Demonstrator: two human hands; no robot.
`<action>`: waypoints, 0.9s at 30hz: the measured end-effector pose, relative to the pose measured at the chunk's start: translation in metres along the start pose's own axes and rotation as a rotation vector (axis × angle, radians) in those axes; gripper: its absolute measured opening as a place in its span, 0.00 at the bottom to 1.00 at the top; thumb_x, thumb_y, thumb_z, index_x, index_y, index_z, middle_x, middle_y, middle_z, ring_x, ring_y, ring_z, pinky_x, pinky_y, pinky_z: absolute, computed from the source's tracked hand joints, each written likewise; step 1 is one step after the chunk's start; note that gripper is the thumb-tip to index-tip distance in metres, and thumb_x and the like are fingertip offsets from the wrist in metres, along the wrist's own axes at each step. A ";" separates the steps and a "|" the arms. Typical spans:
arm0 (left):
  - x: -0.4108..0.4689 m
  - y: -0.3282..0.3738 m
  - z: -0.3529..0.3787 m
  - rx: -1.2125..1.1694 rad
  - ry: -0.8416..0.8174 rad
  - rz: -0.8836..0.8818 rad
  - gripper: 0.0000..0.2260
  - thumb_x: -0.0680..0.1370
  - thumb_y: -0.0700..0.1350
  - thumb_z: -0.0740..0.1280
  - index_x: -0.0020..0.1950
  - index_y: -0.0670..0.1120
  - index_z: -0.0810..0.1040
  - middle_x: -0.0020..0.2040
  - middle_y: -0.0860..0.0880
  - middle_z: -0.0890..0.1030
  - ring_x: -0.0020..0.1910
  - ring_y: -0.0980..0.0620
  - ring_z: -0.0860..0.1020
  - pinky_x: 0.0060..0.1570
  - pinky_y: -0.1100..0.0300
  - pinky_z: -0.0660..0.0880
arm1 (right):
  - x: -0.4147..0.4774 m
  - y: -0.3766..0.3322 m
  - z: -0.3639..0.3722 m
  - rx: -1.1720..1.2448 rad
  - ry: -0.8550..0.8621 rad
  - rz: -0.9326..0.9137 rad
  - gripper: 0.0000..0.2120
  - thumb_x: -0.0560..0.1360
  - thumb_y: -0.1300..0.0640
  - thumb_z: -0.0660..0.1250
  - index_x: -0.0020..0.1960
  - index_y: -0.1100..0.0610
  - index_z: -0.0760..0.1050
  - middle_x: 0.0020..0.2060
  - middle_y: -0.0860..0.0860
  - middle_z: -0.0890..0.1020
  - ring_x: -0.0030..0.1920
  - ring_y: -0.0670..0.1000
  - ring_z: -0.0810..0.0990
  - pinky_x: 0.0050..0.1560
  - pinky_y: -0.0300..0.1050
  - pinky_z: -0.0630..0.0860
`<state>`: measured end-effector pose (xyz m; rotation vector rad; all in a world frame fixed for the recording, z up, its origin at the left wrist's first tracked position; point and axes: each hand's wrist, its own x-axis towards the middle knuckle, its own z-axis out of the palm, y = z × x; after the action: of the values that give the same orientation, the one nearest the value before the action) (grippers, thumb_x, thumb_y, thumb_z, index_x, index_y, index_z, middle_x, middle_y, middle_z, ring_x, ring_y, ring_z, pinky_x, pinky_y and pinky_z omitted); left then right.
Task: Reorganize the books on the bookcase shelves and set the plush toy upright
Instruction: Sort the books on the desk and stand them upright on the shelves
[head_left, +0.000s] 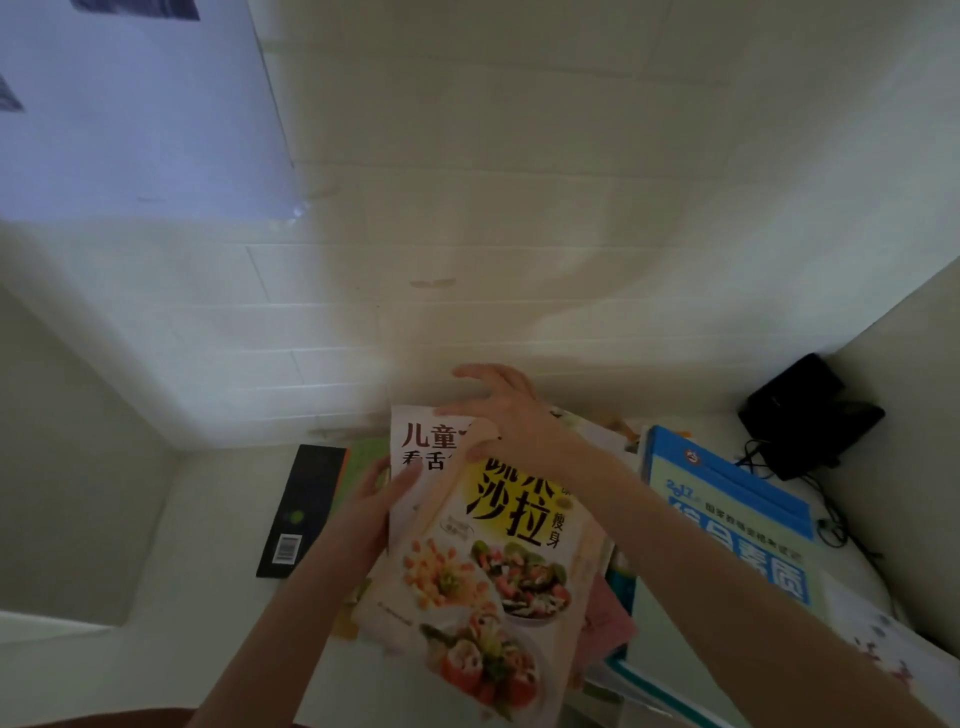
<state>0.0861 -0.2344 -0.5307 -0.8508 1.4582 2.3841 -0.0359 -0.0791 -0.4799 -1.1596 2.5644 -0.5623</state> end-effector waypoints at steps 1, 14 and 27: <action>-0.001 -0.002 0.000 0.032 0.027 0.028 0.23 0.71 0.47 0.69 0.65 0.48 0.71 0.54 0.44 0.83 0.50 0.42 0.82 0.49 0.43 0.79 | -0.007 0.002 0.005 -0.013 0.016 0.100 0.29 0.72 0.48 0.70 0.71 0.46 0.67 0.74 0.47 0.59 0.73 0.50 0.51 0.75 0.51 0.46; 0.001 -0.012 0.013 0.343 0.179 0.143 0.21 0.74 0.47 0.70 0.65 0.50 0.69 0.51 0.46 0.82 0.40 0.47 0.84 0.34 0.55 0.80 | -0.037 0.048 0.053 0.024 0.230 0.339 0.41 0.71 0.27 0.43 0.75 0.50 0.60 0.75 0.51 0.58 0.74 0.51 0.48 0.75 0.51 0.41; -0.025 -0.022 -0.030 0.212 0.270 0.253 0.17 0.78 0.46 0.64 0.66 0.48 0.70 0.53 0.43 0.81 0.42 0.44 0.83 0.32 0.56 0.79 | -0.092 0.040 0.025 0.425 0.118 0.809 0.21 0.76 0.48 0.67 0.63 0.57 0.67 0.45 0.50 0.77 0.44 0.49 0.77 0.38 0.40 0.72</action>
<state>0.1273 -0.2468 -0.5423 -1.0175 1.9902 2.2929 0.0069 0.0096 -0.5125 0.0710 2.5244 -0.8960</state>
